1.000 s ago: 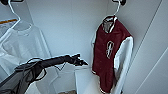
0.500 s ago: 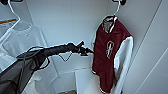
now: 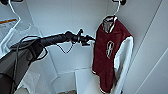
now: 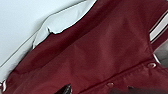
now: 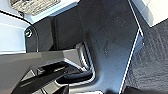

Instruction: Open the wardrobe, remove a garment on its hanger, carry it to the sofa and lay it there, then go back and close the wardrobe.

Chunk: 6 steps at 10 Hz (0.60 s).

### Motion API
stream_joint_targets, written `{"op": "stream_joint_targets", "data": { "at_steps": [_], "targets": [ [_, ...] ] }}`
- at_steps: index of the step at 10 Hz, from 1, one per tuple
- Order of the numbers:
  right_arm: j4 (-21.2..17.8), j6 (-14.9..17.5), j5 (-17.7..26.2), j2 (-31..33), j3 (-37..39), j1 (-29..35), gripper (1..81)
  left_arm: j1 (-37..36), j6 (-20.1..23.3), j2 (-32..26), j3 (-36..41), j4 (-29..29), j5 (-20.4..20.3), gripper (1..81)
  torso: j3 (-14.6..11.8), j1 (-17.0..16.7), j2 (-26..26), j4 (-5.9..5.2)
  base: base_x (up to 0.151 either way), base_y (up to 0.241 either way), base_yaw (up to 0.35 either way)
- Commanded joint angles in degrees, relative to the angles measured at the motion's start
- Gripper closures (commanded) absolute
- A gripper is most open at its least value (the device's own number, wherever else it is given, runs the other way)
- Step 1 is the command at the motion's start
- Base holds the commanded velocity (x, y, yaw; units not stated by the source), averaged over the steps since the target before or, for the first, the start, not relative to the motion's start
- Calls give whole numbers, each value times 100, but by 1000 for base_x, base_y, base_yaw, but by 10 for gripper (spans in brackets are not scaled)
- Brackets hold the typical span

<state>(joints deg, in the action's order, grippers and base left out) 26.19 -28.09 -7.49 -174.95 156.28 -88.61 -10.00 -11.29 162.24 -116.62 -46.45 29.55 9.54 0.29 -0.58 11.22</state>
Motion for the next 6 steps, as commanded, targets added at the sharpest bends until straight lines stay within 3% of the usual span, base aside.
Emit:
{"op": "stream_joint_targets", "data": {
  "at_steps": [1,4,6],
  "targets": [
    [1,14,274,-52,-20,120,10,-1377,-14,45,-195,-908,-159,10,0,0,0,0,0,0,0],
    [1,14,283,-60,-20,111,10,-1746,-14,185,-239,-1850,-581,10,0,0,0,0,0,0,0],
    [1,5,283,-86,-20,102,10,-2018,-14,423,-520,-2087,-670,10,0,0,0,0,0,0,0]
  ]
}}
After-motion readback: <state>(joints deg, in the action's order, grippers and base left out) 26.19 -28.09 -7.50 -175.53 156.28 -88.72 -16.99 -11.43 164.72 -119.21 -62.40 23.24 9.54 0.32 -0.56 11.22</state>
